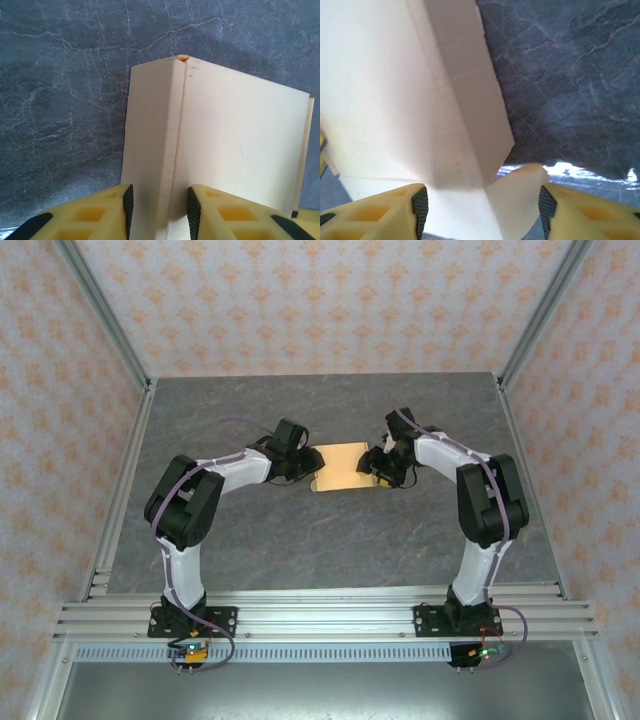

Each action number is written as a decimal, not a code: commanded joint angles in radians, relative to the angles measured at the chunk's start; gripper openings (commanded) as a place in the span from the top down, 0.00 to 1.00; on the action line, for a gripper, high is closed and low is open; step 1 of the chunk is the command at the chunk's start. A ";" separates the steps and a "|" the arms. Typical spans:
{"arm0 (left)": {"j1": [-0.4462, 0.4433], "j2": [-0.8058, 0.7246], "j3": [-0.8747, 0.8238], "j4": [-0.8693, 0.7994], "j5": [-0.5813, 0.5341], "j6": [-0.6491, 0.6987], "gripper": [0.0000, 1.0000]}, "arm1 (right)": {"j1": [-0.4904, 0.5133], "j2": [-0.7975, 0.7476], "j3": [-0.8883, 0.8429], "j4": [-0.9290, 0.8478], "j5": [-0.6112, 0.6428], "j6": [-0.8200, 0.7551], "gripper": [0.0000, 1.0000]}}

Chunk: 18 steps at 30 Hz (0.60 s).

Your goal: Fold the paper box

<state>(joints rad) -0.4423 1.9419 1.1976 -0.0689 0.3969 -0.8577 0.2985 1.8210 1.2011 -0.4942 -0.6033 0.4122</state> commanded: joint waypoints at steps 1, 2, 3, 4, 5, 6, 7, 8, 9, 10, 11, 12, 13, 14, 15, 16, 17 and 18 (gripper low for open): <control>0.018 0.017 -0.044 -0.037 0.009 -0.080 0.65 | 0.000 -0.121 -0.073 0.155 -0.002 0.078 0.38; 0.022 0.017 -0.042 -0.044 0.014 -0.089 0.66 | 0.000 -0.135 -0.083 0.159 0.019 0.072 0.38; 0.025 0.019 -0.038 -0.050 0.025 -0.094 0.66 | 0.001 -0.141 -0.087 0.158 0.034 0.058 0.39; 0.026 0.021 -0.034 -0.054 0.034 -0.093 0.66 | 0.001 -0.140 -0.089 0.158 0.043 0.043 0.40; 0.031 0.023 -0.028 -0.066 0.040 -0.090 0.66 | 0.001 -0.130 -0.086 0.153 0.049 0.025 0.41; 0.032 0.024 -0.024 -0.075 0.043 -0.084 0.66 | 0.001 -0.113 -0.075 0.134 0.057 0.005 0.42; 0.032 0.024 -0.021 -0.081 0.041 -0.079 0.66 | 0.001 -0.099 -0.064 0.118 0.056 -0.012 0.43; 0.033 0.026 -0.018 -0.088 0.039 -0.074 0.66 | 0.002 -0.083 -0.056 0.108 0.054 -0.026 0.43; 0.034 0.028 -0.014 -0.095 0.046 -0.070 0.66 | 0.001 -0.071 -0.052 0.105 0.054 -0.034 0.43; 0.035 0.030 -0.008 -0.099 0.052 -0.063 0.66 | 0.001 -0.061 -0.050 0.105 0.053 -0.037 0.43; 0.037 0.030 -0.002 -0.105 0.054 -0.056 0.66 | 0.001 -0.049 -0.045 0.103 0.054 -0.040 0.44; 0.038 0.029 0.000 -0.113 0.052 -0.048 0.66 | 0.002 -0.036 -0.040 0.102 0.053 -0.041 0.44; 0.039 0.028 0.003 -0.119 0.048 -0.041 0.66 | 0.001 -0.026 -0.036 0.100 0.047 -0.042 0.44; 0.039 0.028 0.007 -0.126 0.045 -0.036 0.66 | 0.002 -0.016 -0.032 0.100 0.036 -0.041 0.44; 0.042 0.029 0.012 -0.134 0.044 -0.032 0.66 | 0.003 -0.007 -0.029 0.103 0.024 -0.037 0.44; 0.043 0.032 0.017 -0.142 0.046 -0.028 0.65 | 0.005 0.001 -0.027 0.106 0.013 -0.033 0.44; 0.045 0.037 0.024 -0.150 0.049 -0.019 0.65 | 0.006 0.008 -0.027 0.112 0.000 -0.028 0.44; 0.047 0.041 0.033 -0.160 0.051 -0.012 0.65 | 0.006 0.013 -0.026 0.121 -0.010 -0.024 0.46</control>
<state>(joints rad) -0.4103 1.9438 1.2121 -0.1108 0.4656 -0.9077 0.2985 1.8202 1.1393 -0.3878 -0.5903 0.3965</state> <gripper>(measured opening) 0.346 0.549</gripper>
